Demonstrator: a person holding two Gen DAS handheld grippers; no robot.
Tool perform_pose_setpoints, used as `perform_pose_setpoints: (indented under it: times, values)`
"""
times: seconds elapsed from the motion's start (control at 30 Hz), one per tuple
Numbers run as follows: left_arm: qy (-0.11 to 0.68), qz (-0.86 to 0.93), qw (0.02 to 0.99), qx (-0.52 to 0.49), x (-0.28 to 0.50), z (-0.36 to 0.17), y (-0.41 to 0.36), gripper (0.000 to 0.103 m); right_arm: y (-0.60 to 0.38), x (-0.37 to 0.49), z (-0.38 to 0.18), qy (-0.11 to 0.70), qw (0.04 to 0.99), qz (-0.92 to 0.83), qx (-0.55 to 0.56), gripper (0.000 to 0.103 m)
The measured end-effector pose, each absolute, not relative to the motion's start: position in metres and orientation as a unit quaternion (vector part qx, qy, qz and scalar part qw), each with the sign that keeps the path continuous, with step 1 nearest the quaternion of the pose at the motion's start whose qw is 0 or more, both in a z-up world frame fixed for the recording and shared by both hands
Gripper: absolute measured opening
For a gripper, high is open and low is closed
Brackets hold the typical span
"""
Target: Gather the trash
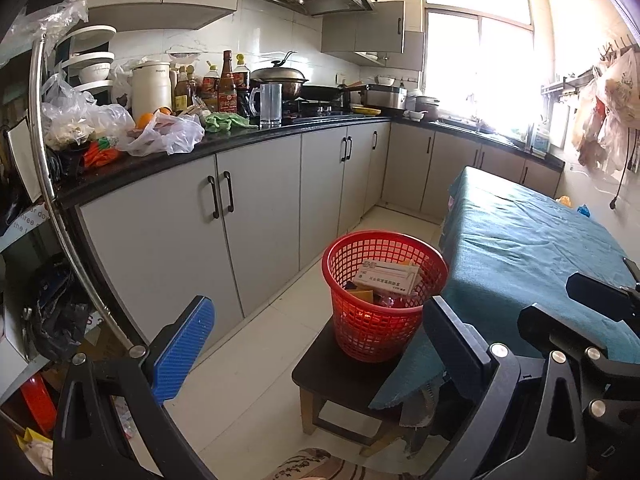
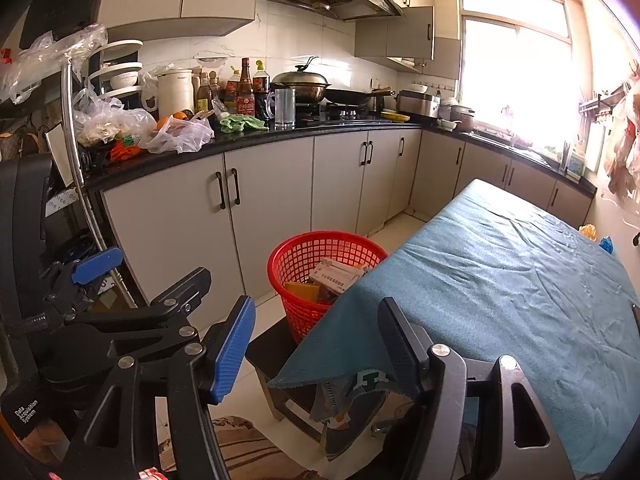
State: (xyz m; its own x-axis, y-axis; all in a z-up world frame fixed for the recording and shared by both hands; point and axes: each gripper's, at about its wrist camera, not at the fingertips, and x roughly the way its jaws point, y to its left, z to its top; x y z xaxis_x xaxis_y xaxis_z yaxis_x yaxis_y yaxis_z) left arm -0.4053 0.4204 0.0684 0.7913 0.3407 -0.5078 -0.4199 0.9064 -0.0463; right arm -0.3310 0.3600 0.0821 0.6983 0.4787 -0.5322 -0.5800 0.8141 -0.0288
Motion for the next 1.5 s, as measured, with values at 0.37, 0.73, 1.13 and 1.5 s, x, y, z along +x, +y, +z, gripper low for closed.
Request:
perform_pose_setpoints:
  times: [0.37,0.73,1.13,1.5]
  values:
    - [0.256,0.227,0.936,-0.081,-0.409,0.067,0.435,0.103,0.360,-0.332,0.082,0.260,0.916,0.291,-0.098,0.068]
    - [0.271,0.235,0.930,-0.082,-0.404,0.057,0.441,0.103,0.362,-0.331,0.079,0.264,0.914,0.292,-0.100,0.068]
    - [0.279,0.230,0.929,-0.075,-0.401,0.051,0.439,0.103,0.362,-0.329,0.076,0.269,0.913,0.290,-0.099,0.068]
    - [0.285,0.230,0.928,-0.073,-0.398,0.049,0.439,0.103,0.363,-0.329,0.076,0.270,0.913,0.289,-0.098,0.068]
